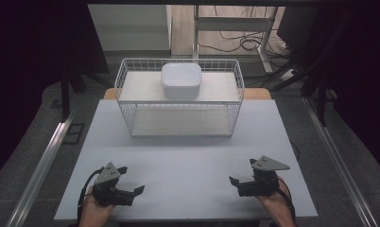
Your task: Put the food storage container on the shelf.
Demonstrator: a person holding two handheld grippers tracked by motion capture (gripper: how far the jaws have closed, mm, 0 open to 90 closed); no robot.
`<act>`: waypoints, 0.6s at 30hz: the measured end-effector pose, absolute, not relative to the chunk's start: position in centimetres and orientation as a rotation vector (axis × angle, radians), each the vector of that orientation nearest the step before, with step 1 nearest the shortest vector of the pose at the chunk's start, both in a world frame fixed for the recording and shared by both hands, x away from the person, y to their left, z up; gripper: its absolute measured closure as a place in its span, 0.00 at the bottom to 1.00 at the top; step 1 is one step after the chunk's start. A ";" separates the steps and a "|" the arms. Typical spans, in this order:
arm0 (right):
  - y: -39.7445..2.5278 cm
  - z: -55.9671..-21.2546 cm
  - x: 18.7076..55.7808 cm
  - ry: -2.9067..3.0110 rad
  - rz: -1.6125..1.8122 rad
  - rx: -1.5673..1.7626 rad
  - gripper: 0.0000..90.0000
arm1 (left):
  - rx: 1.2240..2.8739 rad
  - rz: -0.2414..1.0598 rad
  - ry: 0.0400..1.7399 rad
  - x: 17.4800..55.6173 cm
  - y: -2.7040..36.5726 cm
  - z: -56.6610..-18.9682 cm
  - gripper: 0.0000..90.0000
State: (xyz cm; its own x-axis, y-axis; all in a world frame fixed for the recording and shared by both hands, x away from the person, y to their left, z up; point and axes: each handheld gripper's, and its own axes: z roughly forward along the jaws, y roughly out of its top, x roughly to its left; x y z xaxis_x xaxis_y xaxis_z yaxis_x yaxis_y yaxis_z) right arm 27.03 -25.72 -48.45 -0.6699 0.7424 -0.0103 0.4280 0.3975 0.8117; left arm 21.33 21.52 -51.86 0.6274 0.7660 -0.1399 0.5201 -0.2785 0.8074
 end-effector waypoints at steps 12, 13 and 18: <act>-27.1 -50.3 26.0 2.345 1.044 1.076 0.00 | 1.998 0.299 1.090 20.3 22.6 -53.3 0.04; -27.1 -50.4 26.0 2.353 1.033 1.081 0.00 | 2.006 0.289 1.099 20.3 22.6 -53.5 0.04; -27.5 -51.0 26.1 2.389 0.991 1.122 0.00 | 2.029 0.273 1.113 20.3 22.6 -53.8 0.04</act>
State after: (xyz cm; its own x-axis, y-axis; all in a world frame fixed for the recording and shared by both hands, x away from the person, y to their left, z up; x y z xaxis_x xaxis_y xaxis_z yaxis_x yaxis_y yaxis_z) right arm 26.08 -27.46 -50.99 -0.6402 0.7682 0.0042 0.5455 0.4508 0.7065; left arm 20.32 22.63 -53.80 0.5918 0.7871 -0.1741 0.6171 -0.3034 0.7260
